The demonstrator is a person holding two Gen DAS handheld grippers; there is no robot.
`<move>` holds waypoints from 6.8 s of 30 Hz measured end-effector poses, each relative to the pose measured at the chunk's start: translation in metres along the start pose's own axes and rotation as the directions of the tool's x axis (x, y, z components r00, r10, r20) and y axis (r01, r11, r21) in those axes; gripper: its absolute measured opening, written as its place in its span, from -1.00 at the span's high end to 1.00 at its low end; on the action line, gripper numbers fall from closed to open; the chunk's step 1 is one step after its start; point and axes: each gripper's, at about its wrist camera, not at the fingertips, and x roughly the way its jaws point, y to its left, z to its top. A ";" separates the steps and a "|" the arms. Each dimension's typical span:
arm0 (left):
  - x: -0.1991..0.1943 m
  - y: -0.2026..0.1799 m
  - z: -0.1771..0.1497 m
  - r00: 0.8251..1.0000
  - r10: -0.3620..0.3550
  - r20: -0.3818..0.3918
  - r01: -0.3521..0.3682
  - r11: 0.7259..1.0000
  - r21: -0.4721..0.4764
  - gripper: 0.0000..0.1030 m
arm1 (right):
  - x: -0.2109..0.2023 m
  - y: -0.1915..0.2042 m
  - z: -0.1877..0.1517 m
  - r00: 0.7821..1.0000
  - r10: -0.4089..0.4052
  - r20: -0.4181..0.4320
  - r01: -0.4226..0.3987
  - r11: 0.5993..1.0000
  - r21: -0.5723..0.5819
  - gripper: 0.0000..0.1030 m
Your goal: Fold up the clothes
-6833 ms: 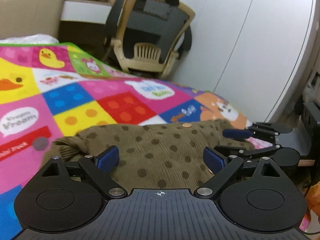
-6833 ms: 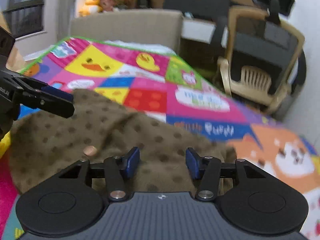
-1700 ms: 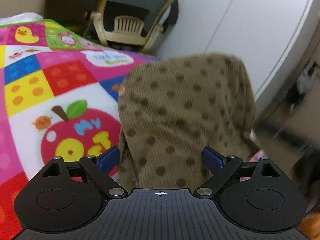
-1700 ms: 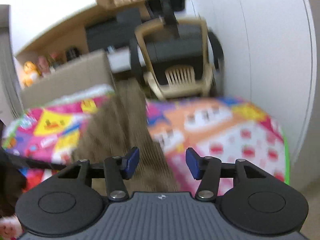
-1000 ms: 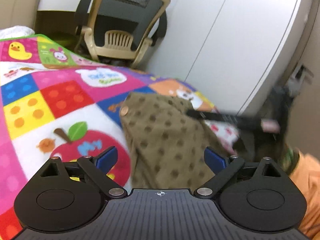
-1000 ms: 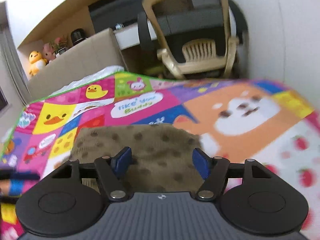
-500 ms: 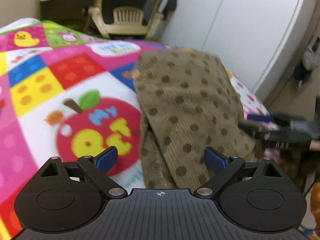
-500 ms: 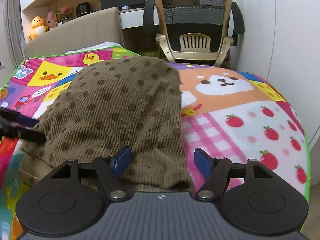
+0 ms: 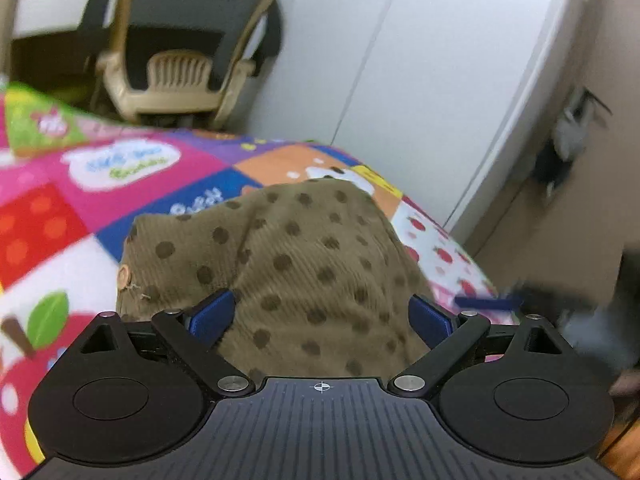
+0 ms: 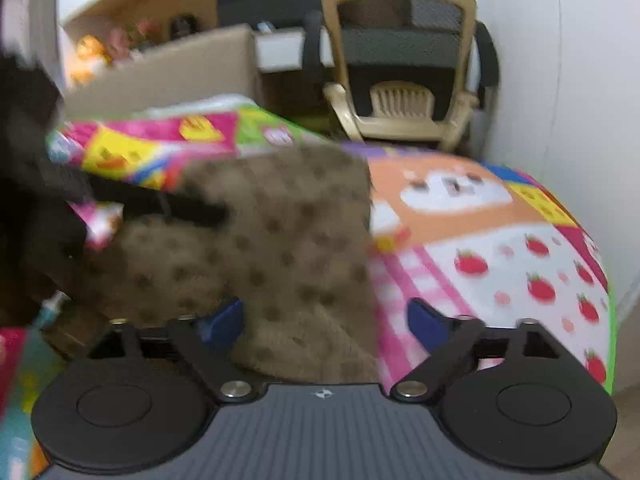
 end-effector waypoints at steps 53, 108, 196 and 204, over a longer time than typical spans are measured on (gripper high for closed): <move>-0.061 0.067 -0.035 0.997 0.062 -0.038 -0.069 0.971 -0.227 -0.89 | 0.069 -0.002 0.013 0.991 0.002 -0.135 0.002 0.999 0.033 -1.00; -0.035 0.062 -0.039 1.000 -0.004 -0.013 0.001 0.965 -0.261 -0.48 | 0.095 -0.028 0.023 0.960 0.228 -0.165 -0.166 0.933 0.320 -0.52; -0.153 0.176 -0.035 0.907 0.377 0.189 -0.287 0.880 -0.378 -0.85 | 0.178 0.165 0.074 0.988 0.100 -0.120 -0.135 0.932 -0.336 -1.00; -0.165 0.127 -0.111 0.854 0.496 0.159 -0.416 0.833 -0.364 -0.86 | 0.159 0.153 0.051 0.992 0.111 -0.053 -0.120 0.971 -0.208 -1.00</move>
